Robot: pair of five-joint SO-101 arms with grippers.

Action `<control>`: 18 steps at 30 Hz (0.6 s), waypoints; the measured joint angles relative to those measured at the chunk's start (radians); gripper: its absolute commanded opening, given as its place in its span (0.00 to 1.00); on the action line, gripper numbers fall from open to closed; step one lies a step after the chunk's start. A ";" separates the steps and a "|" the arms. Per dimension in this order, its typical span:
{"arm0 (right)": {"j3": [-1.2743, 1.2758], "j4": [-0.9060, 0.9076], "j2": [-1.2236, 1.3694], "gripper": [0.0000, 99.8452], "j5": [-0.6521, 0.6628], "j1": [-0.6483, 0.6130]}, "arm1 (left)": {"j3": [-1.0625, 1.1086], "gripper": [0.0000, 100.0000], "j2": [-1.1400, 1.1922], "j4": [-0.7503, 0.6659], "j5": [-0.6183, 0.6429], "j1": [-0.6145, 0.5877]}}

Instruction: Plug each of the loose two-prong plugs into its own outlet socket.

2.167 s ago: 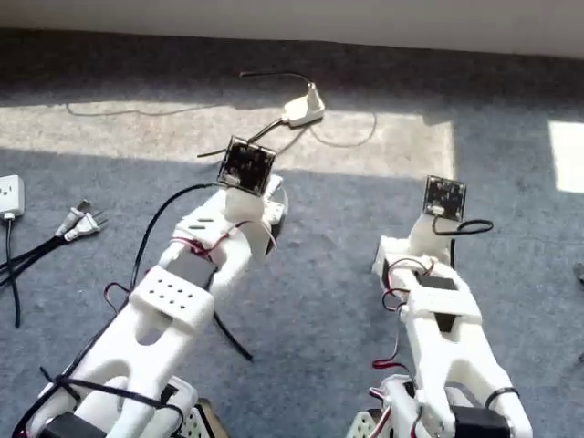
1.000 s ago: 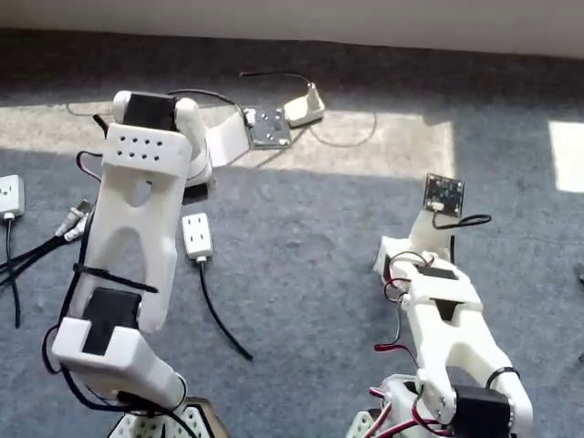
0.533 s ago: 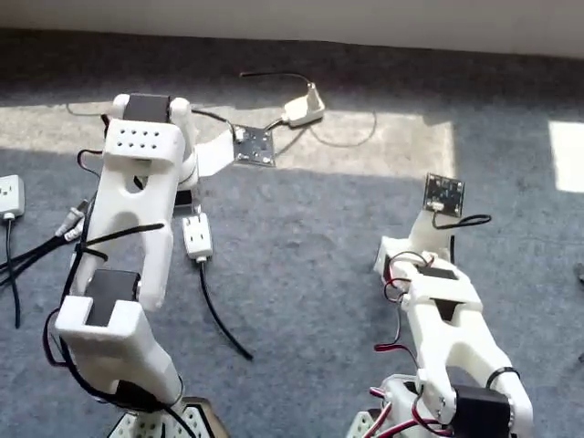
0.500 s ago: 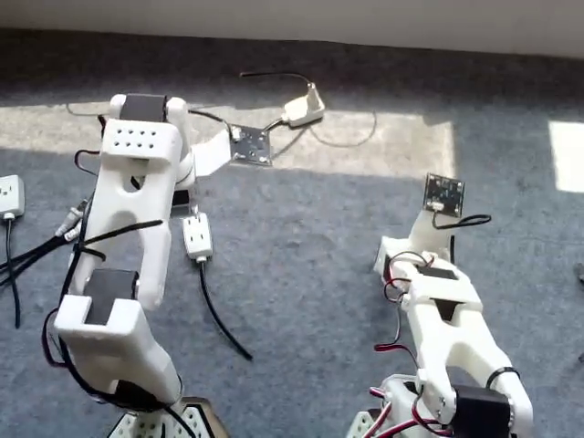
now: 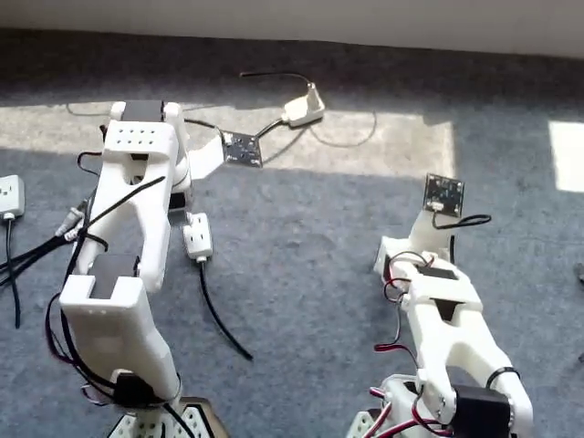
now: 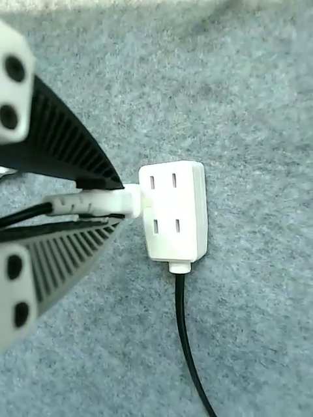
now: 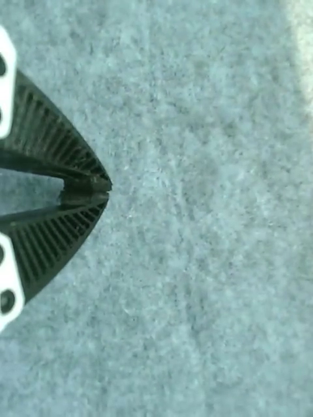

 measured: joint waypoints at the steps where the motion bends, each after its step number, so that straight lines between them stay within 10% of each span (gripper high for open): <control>1: 0.000 0.000 0.000 0.01 0.000 0.000 | 0.000 0.01 0.000 -0.002 0.000 0.000; 18: 0.000 0.000 0.000 0.01 0.000 0.000 | -0.044 0.01 0.011 -0.003 0.012 0.064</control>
